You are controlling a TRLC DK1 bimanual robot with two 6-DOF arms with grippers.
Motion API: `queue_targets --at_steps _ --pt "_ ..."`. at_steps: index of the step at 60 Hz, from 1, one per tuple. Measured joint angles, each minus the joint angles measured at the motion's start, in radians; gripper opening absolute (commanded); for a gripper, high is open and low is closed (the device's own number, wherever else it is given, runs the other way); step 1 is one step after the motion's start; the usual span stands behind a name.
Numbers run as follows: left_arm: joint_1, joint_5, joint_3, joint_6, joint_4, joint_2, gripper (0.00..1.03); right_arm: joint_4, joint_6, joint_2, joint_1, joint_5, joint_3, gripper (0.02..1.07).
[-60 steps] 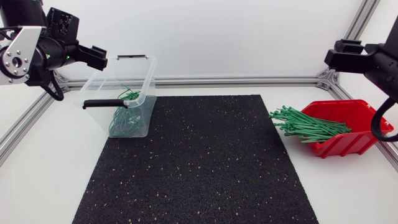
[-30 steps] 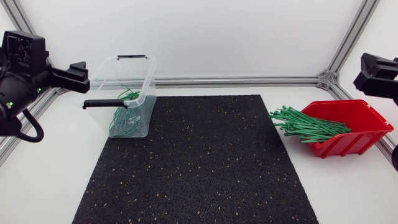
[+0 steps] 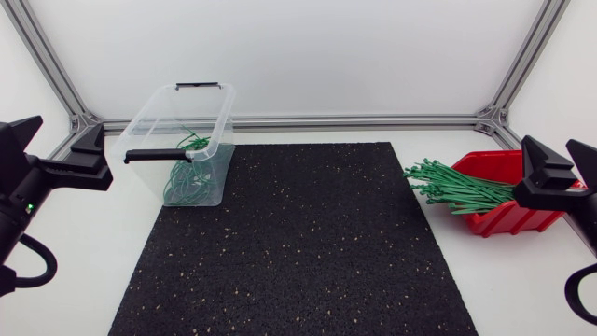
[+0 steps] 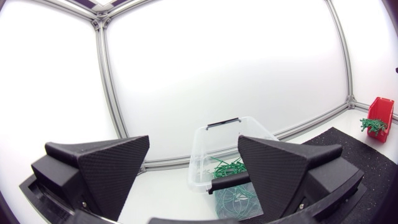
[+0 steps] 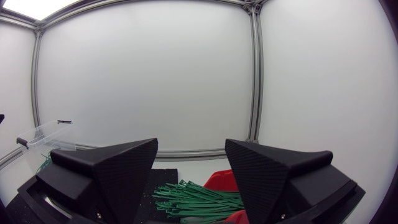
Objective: Take a green cable tie from the red box, thread the tail through the head to close it, then place it in the transparent bin on the left.
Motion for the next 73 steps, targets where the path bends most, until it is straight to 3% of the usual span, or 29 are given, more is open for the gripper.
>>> queue_targets --at_steps 13,33,55,73 --pt "0.01 0.004 -0.098 -0.032 -0.002 -0.119 0.99 -0.014 0.0 -0.108 -0.009 -0.048 -0.117 0.82" --pt "0.05 0.076 -0.216 -0.1 -0.126 -0.315 0.99 -0.035 0.001 -0.282 -0.018 -0.117 -0.306 0.82" --pt "0.095 0.155 -0.339 -0.176 -0.271 -0.522 0.99 -0.039 0.001 -0.294 -0.019 -0.122 -0.32 0.82" --pt "0.114 0.185 -0.375 -0.212 -0.32 -0.616 0.99 -0.039 0.001 -0.294 -0.019 -0.122 -0.32 1.02"
